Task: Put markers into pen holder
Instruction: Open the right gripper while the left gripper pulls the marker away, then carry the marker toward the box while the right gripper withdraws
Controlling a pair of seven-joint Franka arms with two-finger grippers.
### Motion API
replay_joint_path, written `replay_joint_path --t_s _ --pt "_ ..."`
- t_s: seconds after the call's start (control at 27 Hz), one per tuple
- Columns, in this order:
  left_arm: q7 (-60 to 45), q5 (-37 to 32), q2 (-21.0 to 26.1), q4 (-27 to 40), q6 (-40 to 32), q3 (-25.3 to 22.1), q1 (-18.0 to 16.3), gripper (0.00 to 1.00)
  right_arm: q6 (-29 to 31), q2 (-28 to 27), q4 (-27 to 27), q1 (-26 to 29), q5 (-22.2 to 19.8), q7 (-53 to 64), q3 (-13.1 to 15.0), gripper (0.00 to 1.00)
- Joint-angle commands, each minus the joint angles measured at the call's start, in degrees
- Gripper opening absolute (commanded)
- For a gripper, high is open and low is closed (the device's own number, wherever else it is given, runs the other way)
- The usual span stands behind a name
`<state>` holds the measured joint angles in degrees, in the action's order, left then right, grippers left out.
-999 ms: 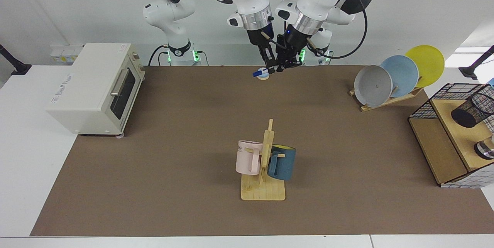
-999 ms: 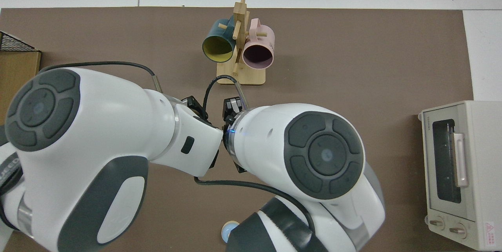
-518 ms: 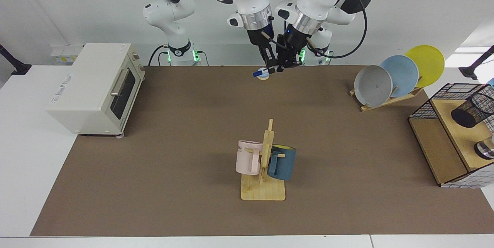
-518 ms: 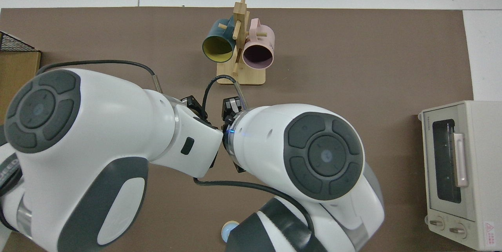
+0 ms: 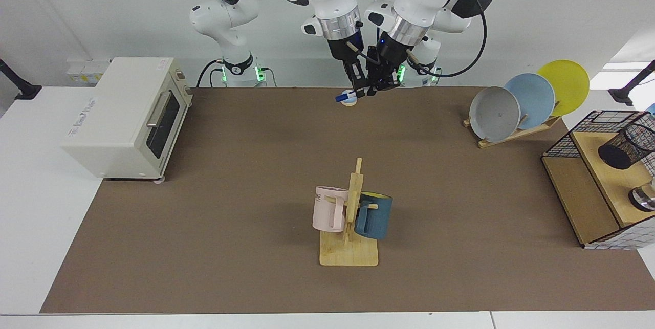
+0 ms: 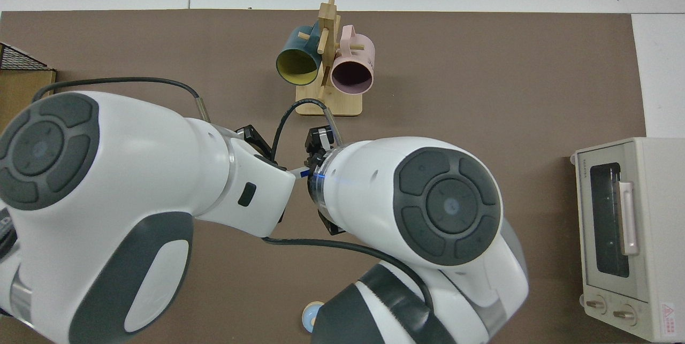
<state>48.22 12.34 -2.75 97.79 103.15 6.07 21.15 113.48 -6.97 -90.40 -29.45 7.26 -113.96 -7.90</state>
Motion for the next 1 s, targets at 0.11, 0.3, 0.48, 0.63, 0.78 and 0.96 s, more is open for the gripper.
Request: replay_joint_path --t_s 0.11,0.3,0.48,0.63,0.78,0.96 --pt "-2.69 -2.76 -0.59 -0.68 0.65 -1.32 -0.58 0.00 -5.80 2.04 -0.92 4.84 -0.49 14.27 -0.10 1.00" --pt "-3.39 -5.31 -0.77 -0.68 -0.31 -2.81 -1.81 0.00 -11.17 4.68 -0.83 9.49 0.03 30.87 -0.10 1.00" --pt "-6.56 -9.61 -1.12 -0.76 -2.24 -3.16 -3.65 0.00 -16.26 5.91 -0.04 13.36 -0.40 46.17 -0.01 1.00" --pt "-7.53 -12.25 -1.29 -1.29 -4.53 -3.16 -5.85 0.00 -19.87 6.26 0.05 14.16 -0.84 56.37 0.17 1.00" --pt "-9.29 -13.57 -1.21 -3.13 -6.47 -3.16 -9.36 0.00 -21.72 6.61 0.05 14.42 -5.05 65.95 0.17 1.00" --pt "-9.02 -18.83 -1.29 -5.24 -8.75 -3.16 -13.32 0.00 -23.83 7.23 0.05 16.70 -7.35 77.91 0.25 1.00"
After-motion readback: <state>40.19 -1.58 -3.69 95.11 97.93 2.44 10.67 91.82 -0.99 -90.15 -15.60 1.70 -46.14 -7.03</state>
